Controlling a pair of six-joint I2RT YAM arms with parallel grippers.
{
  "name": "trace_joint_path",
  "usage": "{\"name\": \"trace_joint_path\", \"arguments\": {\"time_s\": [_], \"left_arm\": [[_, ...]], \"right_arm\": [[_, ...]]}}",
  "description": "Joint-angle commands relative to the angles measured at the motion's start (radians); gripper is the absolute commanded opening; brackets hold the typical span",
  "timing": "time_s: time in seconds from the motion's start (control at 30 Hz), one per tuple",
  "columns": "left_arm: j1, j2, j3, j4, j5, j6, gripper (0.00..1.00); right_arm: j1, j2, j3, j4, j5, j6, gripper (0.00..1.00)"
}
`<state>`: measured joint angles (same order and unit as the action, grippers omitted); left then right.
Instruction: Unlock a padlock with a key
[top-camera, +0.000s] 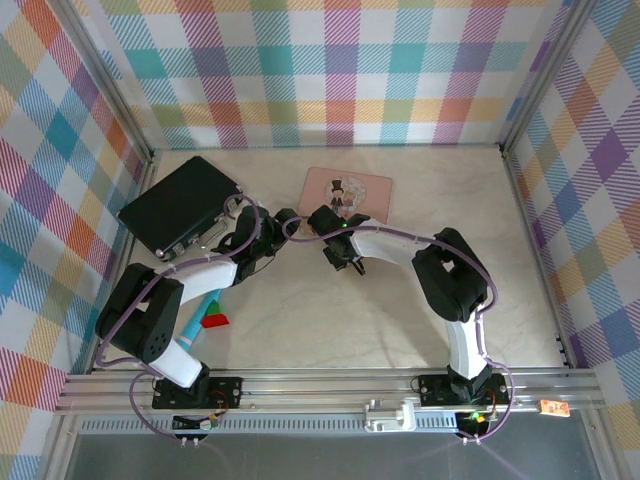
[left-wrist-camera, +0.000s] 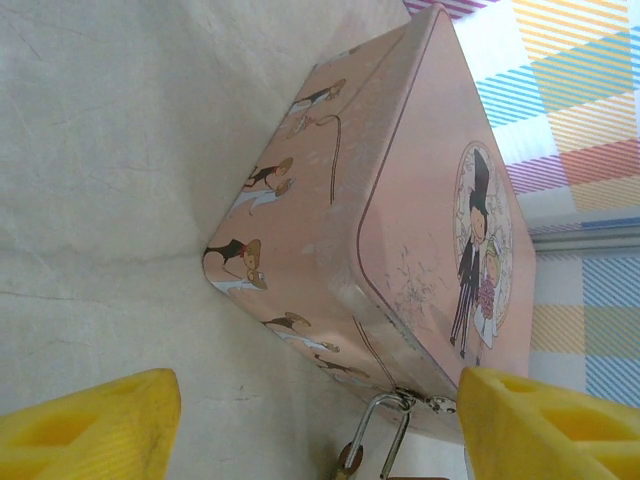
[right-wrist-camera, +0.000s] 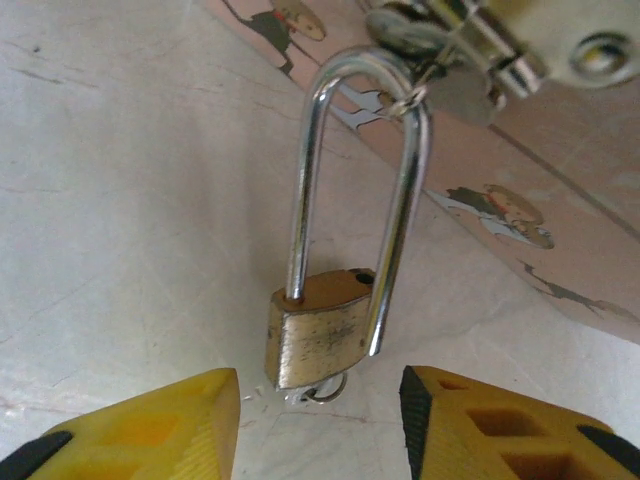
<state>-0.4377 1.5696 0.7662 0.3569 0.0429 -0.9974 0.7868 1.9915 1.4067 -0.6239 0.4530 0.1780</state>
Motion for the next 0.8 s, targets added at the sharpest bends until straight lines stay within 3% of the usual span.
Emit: {"name": "trace_joint_path", "arguments": {"time_s": [0.0, 0.5, 0.67, 0.77], "left_arm": [[0.017, -0.022, -0.012, -0.011, 0.006, 0.021, 0.73], [0.019, 0.018, -0.024, 0.081, 0.073, 0.027, 0.69], [0.019, 0.029, -0.035, 0.132, 0.098, 0.024, 0.66], [0.017, 0.050, -0.046, 0.208, 0.137, 0.026, 0.65]], "right_arm": [[0.005, 0.018, 0.003, 0.032, 0.032, -0.005, 0.46], [0.005, 0.055, -0.047, 0.089, 0.025, 0.011, 0.34], [0.003, 0.022, -0.072, 0.103, 0.012, 0.013, 0.17], [-0.013, -0.025, -0.077, 0.119, -0.086, -0.004, 0.09]]}}
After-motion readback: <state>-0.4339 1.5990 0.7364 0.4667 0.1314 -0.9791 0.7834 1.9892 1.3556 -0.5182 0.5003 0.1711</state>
